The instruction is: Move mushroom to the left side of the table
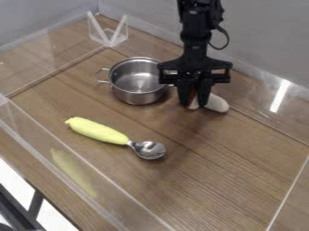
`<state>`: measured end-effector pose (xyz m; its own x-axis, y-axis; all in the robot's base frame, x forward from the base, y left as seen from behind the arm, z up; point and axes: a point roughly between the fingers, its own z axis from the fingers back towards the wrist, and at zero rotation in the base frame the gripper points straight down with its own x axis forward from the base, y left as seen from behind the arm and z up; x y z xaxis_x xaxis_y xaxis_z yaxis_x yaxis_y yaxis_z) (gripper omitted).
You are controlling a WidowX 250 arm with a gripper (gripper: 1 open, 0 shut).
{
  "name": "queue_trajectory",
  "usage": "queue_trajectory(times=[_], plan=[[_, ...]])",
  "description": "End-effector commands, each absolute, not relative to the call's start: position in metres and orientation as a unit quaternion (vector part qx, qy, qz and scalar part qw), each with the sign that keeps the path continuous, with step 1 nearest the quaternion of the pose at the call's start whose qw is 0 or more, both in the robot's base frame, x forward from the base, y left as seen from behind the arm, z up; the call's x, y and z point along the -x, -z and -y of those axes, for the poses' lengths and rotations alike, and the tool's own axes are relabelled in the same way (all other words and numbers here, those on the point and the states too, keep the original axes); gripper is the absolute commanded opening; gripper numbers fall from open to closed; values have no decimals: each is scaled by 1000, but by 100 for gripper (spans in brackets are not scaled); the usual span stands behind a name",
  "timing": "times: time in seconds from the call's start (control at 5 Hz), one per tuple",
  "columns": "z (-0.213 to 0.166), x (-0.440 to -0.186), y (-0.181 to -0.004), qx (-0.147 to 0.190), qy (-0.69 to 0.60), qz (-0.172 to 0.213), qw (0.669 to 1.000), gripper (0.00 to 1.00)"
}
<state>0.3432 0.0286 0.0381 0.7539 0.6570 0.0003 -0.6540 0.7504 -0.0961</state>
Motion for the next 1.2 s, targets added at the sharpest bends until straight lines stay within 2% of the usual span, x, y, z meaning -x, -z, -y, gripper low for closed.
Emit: queue_trajectory(times=[0.0,0.4,0.8,1.0], plan=[[-41,-343,-53,47,-334,34,941,0],[-78,-337,-81,64,-323,39,943,0],[-128,-327,-113,96,-359,45,927,0],[-128,-322,-111,99,-385,51,916,0]])
